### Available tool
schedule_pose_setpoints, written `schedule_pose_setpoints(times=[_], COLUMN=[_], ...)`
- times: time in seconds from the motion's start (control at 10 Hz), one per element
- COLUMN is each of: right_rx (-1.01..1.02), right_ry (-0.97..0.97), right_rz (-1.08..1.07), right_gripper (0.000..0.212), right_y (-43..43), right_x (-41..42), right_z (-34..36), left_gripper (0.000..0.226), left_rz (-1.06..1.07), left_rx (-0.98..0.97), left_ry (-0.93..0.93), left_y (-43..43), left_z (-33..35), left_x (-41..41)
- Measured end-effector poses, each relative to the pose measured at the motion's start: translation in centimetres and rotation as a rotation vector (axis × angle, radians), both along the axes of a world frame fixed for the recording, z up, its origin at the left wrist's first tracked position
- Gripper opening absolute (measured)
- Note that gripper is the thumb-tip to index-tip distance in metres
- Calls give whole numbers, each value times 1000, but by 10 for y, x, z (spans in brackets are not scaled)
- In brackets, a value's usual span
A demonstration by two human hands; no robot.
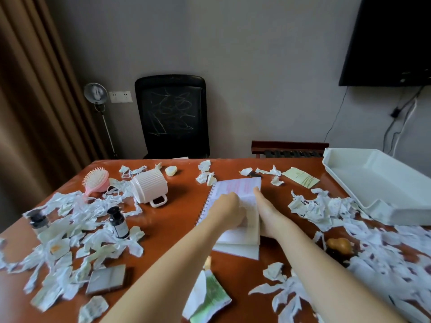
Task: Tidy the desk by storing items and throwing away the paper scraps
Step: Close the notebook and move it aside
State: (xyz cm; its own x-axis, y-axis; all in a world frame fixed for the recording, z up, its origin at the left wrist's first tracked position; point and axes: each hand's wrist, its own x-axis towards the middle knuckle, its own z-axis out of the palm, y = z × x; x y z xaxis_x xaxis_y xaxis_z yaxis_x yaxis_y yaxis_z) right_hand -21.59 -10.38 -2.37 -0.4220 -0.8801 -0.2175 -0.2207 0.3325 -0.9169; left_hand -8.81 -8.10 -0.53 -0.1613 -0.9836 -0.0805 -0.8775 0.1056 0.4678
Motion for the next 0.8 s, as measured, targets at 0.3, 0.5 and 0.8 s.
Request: schedule_pose_setpoints(times=[0.3,0.5,0.8], right_rx=[146,159,56], right_ry=[855,1213,1321], right_rz=[429,339,327], right_gripper=[52,55,52], right_y=[8,16,18], right_x=[-3,4,8], right_z=[-14,-20,-28], left_gripper=[34,36,110], left_rz=[-227,-223,359], left_rx=[-85,-182,46], left_ry=[160,133,15], left_y=[12,11,-2], left_z=[-13,-26,-34], left_x=[39,43,39])
